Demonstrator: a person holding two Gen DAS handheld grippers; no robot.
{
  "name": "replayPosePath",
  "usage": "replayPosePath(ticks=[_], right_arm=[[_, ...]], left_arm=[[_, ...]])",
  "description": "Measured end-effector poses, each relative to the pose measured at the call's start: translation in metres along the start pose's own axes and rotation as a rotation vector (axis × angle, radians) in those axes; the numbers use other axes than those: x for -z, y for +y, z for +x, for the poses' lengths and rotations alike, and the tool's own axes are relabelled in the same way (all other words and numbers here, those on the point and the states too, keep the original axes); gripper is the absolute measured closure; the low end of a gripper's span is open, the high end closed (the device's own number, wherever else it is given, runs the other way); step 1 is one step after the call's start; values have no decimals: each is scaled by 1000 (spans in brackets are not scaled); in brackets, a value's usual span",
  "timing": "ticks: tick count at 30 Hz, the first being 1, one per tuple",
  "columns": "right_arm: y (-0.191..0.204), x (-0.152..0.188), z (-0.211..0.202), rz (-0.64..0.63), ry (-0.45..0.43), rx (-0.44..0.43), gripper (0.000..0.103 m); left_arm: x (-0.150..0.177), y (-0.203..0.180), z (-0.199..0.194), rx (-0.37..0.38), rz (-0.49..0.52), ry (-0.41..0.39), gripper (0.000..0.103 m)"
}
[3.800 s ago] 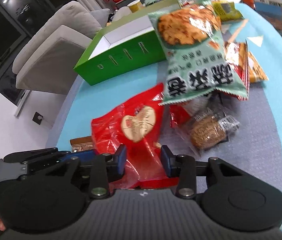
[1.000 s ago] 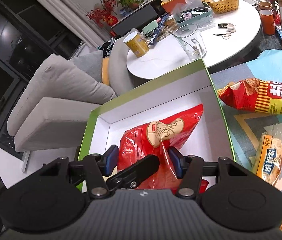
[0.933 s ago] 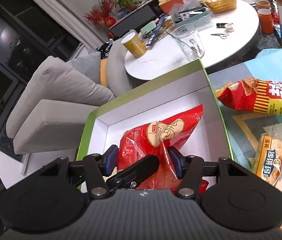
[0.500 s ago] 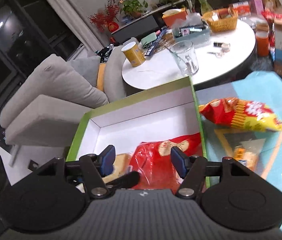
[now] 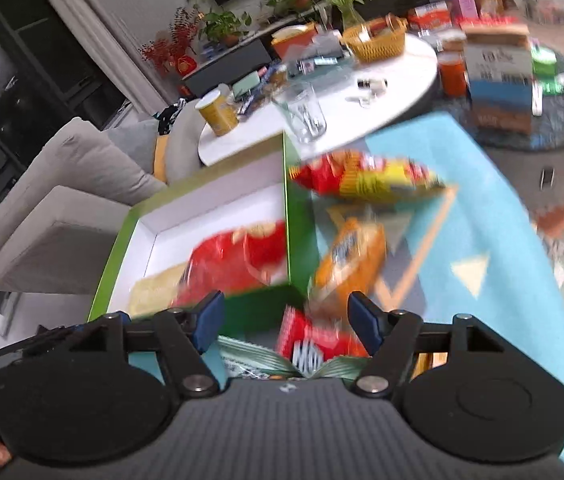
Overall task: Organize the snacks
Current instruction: 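Move the left tool to the green cracker bag and grasp it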
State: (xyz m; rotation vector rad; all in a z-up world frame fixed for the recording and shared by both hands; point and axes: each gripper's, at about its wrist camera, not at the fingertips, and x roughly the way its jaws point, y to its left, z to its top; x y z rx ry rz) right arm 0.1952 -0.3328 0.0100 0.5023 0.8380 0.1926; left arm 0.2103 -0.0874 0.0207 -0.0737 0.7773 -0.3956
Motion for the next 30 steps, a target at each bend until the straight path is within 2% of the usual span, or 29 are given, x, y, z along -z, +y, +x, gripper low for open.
replayPosePath(ticks=[3, 7, 11, 16, 20, 24, 30], right_arm=[[0, 20, 3, 39, 52, -31, 20], [13, 47, -5, -26, 48, -20, 20], [10, 61, -10, 6, 96, -55, 20], [5, 72, -28, -8, 70, -14, 20], [-2, 73, -49, -7, 8, -14, 16], [-8, 72, -69, -32, -51, 32, 14], [-21, 93, -73, -22, -1, 43, 14]], left_arm=[[15, 1, -13, -4, -18, 12, 50], [36, 0, -32, -10, -17, 16, 50], [57, -4, -46, -17, -2, 30, 47], [85, -12, -59, -14, 17, 57, 47], [103, -21, -68, 14, 31, 80, 47], [116, -35, -73, 57, 72, 97, 44], [129, -55, -69, 100, 114, 129, 44]])
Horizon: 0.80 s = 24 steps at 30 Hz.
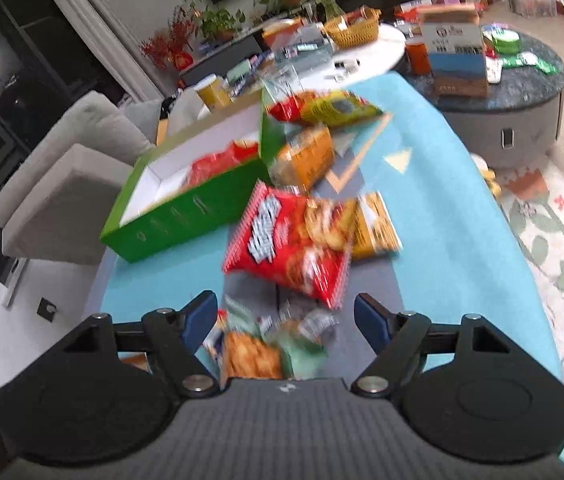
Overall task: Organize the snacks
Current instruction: 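Move the left tool to the green cracker bag and grasp it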
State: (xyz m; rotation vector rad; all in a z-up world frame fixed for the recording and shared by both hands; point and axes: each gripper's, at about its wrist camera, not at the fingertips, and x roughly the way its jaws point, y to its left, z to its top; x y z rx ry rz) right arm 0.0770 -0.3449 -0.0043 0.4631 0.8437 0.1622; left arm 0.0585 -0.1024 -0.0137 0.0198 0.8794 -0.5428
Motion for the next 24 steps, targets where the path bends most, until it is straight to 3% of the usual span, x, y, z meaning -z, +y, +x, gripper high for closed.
replayPosePath(ticks=[8, 16, 24], right_arm=[[-13, 26, 10, 44, 65, -10, 14], [-20, 34, 13, 21, 52, 4, 14], [-22, 35, 12, 27, 61, -4, 14]], left_arm=[[7, -22, 13, 44, 33, 42, 44], [9, -21, 19, 62, 10, 50, 35], [8, -22, 17, 80, 4, 54, 36]])
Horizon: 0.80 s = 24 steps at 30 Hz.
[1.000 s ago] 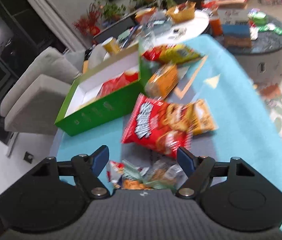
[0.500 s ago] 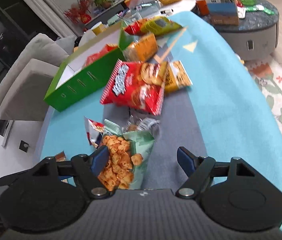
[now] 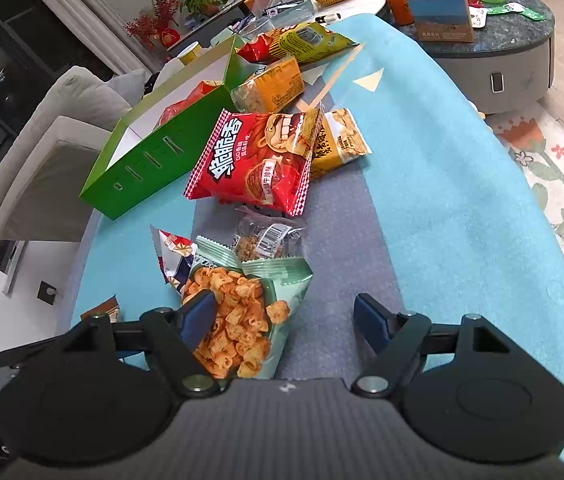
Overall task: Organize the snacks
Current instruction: 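Move the left tool to the green cracker bag and grasp it, then lift the green cracker bag with the left tool toward the green box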
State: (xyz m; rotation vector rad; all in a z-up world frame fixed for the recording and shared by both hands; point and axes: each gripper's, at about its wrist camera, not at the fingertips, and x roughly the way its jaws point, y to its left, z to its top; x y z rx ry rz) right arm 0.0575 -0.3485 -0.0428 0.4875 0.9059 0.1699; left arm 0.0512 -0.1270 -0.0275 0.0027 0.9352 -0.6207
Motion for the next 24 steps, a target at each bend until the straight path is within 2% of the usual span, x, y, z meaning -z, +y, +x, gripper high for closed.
replayPosePath(ticks=[6, 10, 13, 16, 20, 22, 24], right_arm=[[8, 7, 2, -52, 0, 15, 14], [8, 8, -1, -33, 8, 10, 15], [10, 7, -7, -24, 2, 2, 15], [21, 11, -9, -82, 20, -10, 14], [29, 19, -3, -121, 36, -23, 15], [26, 20, -1, -90, 44, -51, 26], [22, 19, -1, -43, 59, -93, 33]], left_arm=[[1, -5, -5, 61, 8, 12, 36], [6, -11, 2, 42, 43, 53, 36], [9, -5, 6, 50, 3, 73, 35], [8, 2, 9, 63, -43, 90, 35], [9, 1, 8, 63, -38, 80, 37], [10, 0, 8, 80, -31, 73, 46], [10, -1, 6, 103, -26, 73, 51]])
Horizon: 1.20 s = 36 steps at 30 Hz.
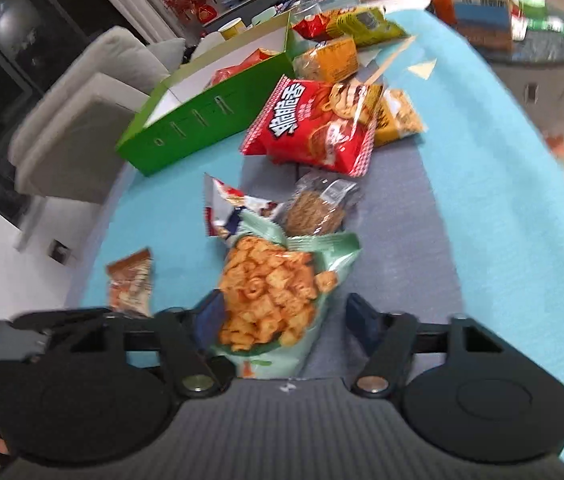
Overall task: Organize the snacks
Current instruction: 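Lift the green cracker bag with the left tool toward the green box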
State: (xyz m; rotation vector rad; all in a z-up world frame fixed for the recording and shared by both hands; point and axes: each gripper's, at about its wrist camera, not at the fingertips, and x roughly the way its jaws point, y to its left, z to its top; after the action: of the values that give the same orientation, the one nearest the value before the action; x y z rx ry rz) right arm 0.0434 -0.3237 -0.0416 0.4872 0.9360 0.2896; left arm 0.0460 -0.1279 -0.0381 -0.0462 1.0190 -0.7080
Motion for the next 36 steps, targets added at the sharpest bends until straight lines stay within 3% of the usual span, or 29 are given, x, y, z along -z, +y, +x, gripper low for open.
replayPosePath(ticks=[14, 20, 36], right_arm=[[2, 5, -1, 67, 20, -14, 32], [21, -2, -8, 37, -20, -59, 38], [88, -60, 0, -103, -120, -121, 39]], left_arm=[[2, -1, 0, 7, 14, -26, 52], [-1, -7, -12, 37, 39, -54, 60], [-41, 25, -67, -53, 3, -240, 60]])
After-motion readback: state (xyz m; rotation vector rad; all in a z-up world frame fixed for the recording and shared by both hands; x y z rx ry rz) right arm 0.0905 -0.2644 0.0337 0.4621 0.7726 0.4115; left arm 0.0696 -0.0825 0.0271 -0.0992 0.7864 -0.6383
